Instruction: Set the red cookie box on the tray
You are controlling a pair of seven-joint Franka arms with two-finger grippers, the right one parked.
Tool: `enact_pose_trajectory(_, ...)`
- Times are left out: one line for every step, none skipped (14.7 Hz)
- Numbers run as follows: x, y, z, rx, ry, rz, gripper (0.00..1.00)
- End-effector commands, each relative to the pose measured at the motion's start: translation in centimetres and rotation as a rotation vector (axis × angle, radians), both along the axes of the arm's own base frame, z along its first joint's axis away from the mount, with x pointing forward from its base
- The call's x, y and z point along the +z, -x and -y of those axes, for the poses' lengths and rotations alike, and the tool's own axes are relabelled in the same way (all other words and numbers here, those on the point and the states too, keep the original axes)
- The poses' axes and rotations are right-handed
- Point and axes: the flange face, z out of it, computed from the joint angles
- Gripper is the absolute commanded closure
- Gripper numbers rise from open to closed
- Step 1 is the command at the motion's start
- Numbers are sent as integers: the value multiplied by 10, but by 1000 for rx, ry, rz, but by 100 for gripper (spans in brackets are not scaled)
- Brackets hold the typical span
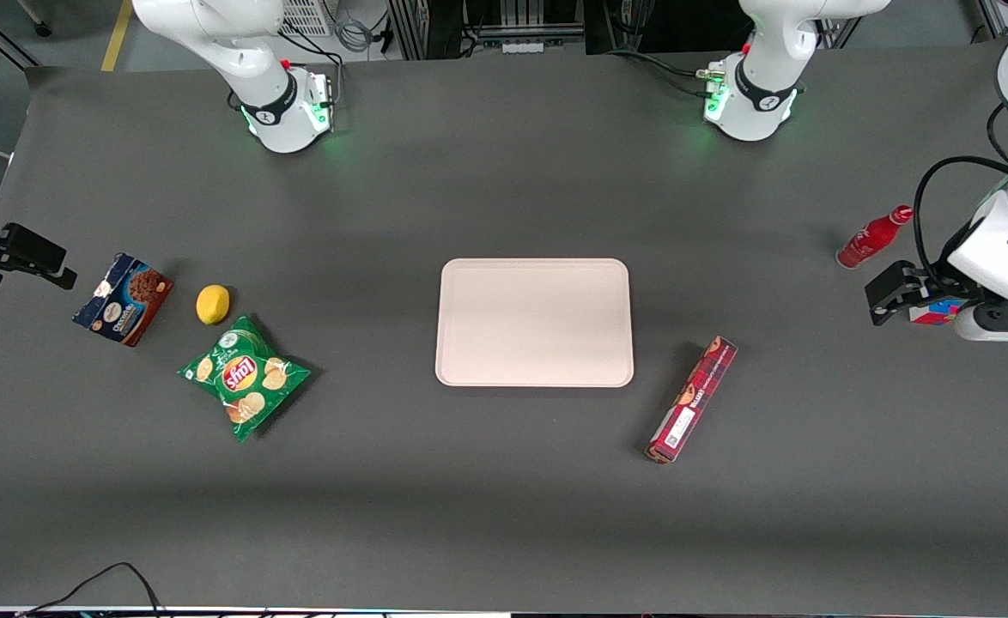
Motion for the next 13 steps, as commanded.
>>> enact_pose_trajectory(6,1,-1,-7,-2,-2,0)
enact_pose_trajectory(6,2,-2,-6,-2,-3,0)
enact_pose_trajectory(4,3,-2,-6,-4,-18,0)
enact_pose_trajectory(3,5,-2,-5,-6,-35,0)
enact_pose_trajectory(3,5,-3,-5,-6,-38,0)
enact_pose_trajectory(1,5,-2,-6,-7,-41,0)
enact_pose_trajectory(0,4,-2,-6,-7,-43,0)
enact_pose_trajectory(0,5,0,-9,-6,-43,0)
enact_pose_trajectory(0,5,1,-12,-6,-42,0)
enact_pose_trajectory(0,4,5,-18,-4,-42,0)
enact_pose_trajectory(-4,3,12,-34,-6,-46,0)
enact_pose_trajectory(-7,3,19,-55,-6,-51,0)
enact_pose_trajectory(-10,4,35,-103,-2,-59,0)
